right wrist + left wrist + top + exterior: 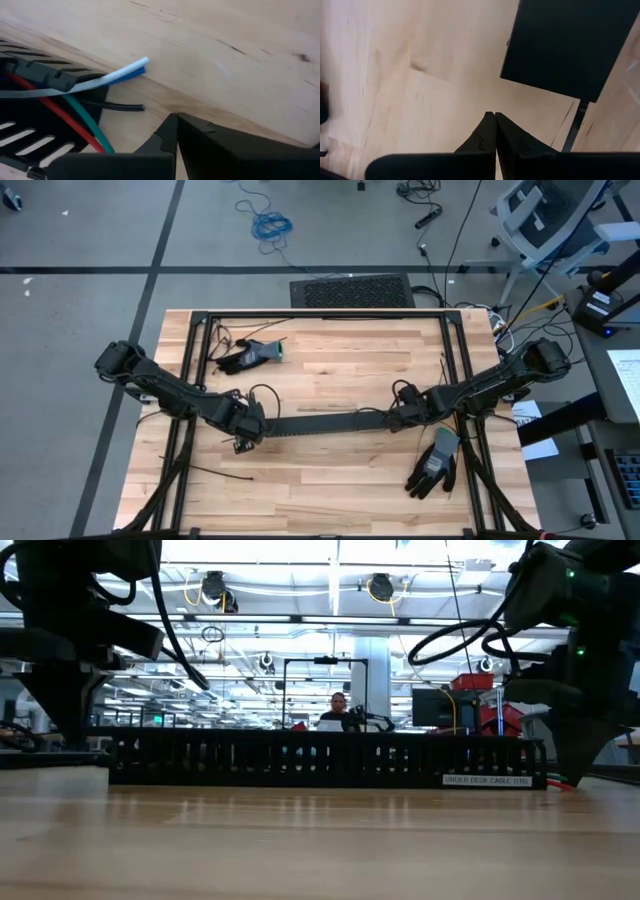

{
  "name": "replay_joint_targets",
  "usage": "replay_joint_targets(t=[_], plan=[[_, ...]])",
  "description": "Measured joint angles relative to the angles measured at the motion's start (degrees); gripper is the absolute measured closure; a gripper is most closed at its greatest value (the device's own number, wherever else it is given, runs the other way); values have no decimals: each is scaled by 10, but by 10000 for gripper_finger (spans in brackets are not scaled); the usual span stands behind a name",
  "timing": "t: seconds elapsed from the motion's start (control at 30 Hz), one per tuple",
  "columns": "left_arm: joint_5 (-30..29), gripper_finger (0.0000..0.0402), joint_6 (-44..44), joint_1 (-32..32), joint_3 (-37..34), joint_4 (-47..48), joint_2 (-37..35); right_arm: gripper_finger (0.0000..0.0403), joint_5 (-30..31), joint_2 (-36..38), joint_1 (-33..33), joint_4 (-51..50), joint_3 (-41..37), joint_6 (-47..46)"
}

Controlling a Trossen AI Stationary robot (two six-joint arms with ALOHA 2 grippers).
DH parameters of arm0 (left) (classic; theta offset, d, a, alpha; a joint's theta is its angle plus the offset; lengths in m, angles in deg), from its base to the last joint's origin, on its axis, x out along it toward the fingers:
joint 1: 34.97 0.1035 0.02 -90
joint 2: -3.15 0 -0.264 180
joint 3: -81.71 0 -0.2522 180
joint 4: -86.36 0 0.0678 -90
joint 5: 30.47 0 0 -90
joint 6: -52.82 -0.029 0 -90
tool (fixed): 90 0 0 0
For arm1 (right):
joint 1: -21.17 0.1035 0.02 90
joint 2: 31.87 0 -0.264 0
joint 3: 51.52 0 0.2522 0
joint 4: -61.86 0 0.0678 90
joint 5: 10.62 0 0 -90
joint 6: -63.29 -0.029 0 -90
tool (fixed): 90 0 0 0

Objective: Ziptie cables
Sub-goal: Close the black cable duct

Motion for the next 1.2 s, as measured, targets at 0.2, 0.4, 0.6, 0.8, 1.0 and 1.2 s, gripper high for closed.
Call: replay_joint_targets(t=[0.2,0.4,0.6,0.8,1.0,1.2], plan=[[-24,400,-1,0,0,-21,0,403,3,1,0,31,-7,-3],[-27,400,-31,0,0,-90,0,403,1,-1,-1,94,-8,-12],[-45,400,-28,0,0,-99,17,403,3,-23,0,132,-6,-14],[-43,400,-30,0,0,-110,56,403,4,-46,3,173,-5,-16],[-40,401,-42,0,0,-121,69,403,5,-46,7,173,-6,-18],[-49,401,-46,1,0,-126,69,403,3,-46,7,175,-6,-18]])
